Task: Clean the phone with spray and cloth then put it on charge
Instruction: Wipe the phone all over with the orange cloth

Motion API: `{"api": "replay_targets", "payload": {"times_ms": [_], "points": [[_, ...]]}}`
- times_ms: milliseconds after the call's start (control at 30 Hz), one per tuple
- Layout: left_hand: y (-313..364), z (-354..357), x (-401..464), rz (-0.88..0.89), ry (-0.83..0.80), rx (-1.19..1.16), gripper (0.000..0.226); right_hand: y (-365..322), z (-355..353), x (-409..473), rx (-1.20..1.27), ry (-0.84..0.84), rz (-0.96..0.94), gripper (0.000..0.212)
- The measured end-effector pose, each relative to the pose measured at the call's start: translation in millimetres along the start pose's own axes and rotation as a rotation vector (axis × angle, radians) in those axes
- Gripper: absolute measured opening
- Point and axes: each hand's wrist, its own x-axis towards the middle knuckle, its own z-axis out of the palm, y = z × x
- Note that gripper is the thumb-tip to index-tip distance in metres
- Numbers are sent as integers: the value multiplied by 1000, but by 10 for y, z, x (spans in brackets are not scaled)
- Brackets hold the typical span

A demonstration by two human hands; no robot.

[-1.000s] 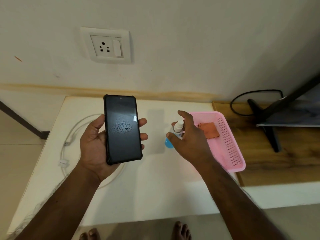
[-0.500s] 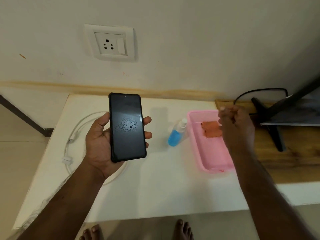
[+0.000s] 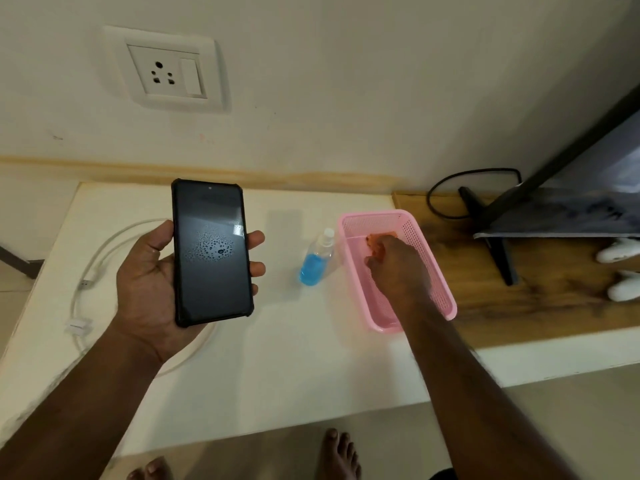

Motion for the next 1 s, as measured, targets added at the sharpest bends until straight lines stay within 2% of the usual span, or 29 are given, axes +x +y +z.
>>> {"api": "replay_targets", "payload": {"times_ms": [100,267,367,467,533,667,833,867,933,1000], "points": [[10,4,1,-3,1,15,63,6,0,47,-14,46,25,12],[12,-5,11,-5,-3,23,63,-25,-32,112,-86,35,84,28],[8,-22,16,-12,-7,17,62,-18,-103,131,-9,114,97,34],[5,-39,21,-10,-2,29,62,-6,-239,177,119,192,59,29],[3,-37,25,-7,5,51,63,-14,-379,226,251,220,75,25],[6,-19,18,-1,27,75,63,-10,-602,253,636,243,254,19],[4,12,3,2,32,88,63,-139,-877,353,1225,42,649,16],[3,15,1,3,32,81,62,-180,-913,326,1370,9,644,22],[4,19,-3,1,23,71,63,-307,-955,224,1612,-68,510,42],[-1,46,3,-9,8,57,64,-483,-1011,110,1698,-154,417,53]]}}
